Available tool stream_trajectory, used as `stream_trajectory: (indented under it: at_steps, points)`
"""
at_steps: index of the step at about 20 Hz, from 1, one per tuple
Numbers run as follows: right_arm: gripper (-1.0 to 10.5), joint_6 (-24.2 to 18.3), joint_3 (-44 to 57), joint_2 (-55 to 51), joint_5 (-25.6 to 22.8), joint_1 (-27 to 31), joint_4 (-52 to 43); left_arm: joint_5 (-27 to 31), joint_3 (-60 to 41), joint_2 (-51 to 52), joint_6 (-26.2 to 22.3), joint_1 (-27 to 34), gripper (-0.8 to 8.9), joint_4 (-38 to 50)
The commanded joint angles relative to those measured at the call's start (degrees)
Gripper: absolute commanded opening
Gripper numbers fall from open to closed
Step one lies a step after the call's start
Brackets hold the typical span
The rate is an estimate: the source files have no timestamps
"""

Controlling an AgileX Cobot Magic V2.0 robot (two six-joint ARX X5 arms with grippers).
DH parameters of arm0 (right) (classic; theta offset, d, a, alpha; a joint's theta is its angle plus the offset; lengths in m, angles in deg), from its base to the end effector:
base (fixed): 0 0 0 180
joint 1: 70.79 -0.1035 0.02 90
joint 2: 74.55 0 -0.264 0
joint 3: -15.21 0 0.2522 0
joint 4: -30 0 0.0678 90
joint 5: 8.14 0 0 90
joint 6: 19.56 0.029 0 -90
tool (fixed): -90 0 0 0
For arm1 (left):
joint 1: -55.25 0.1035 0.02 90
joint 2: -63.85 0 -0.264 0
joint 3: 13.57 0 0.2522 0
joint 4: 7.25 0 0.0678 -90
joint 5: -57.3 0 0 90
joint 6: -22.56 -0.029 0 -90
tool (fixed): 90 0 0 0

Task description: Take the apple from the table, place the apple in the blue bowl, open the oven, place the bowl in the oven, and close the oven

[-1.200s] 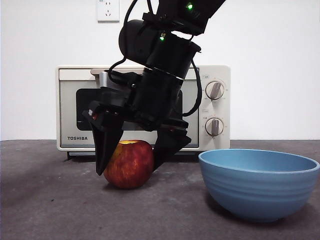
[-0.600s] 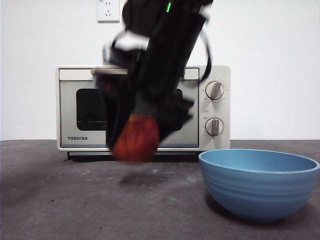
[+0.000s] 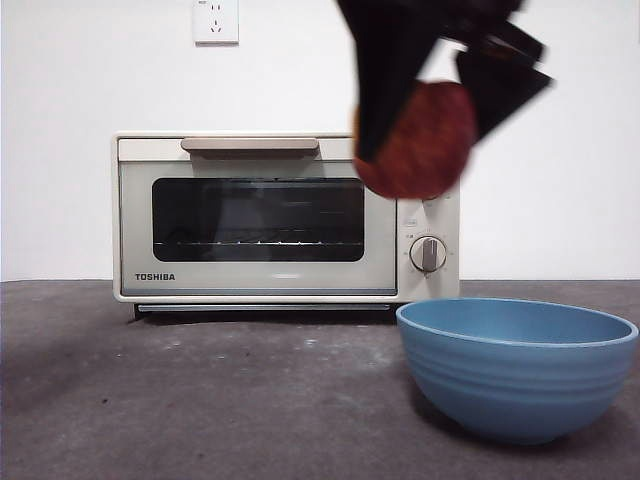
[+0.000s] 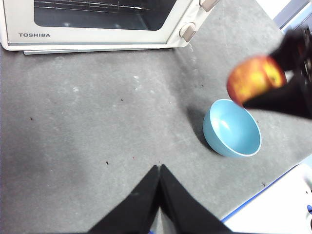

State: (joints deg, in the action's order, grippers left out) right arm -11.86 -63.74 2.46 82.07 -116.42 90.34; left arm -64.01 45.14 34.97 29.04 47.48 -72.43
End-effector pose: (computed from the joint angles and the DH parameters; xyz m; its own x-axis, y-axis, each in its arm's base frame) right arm 0.1841 0.1884 0.2868 0.3638 0.3771 -0.8517 -0.6299 0.7732 0.0733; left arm 0.0803 -0.0262 0.3029 0.6202 -0.6091 -0.4943 0.4674 0.7930 -0.3908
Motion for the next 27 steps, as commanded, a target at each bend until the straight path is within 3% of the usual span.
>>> stream_trajectory:
  at_steps: [1, 9, 15, 22, 27]
  points:
    - [3.1, -0.33, 5.84, -2.8, -0.17, 0.07, -4.2, -0.11, 1.09, -0.35, -1.11, -0.13, 0.07, 0.42]
    - [3.1, 2.43, 22.49, -4.02, -0.15, 0.87, -20.65, -0.13, 1.09, -0.46, -1.09, -0.13, 0.07, 0.13]
    - [3.5, 2.4, 27.63, -4.0, 0.7, 2.01, -23.8, -0.13, 1.09, -0.46, -1.09, -0.13, 0.07, 0.15]
    - [4.5, 2.62, 27.76, -4.0, 1.29, 1.99, -23.65, -0.13, 1.09, -0.52, -1.07, -0.13, 0.07, 0.17]
    - [4.5, 2.54, 26.99, -4.11, 0.68, 1.99, -23.8, -0.13, 1.09, -0.85, -1.05, -0.13, 0.07, 0.72]
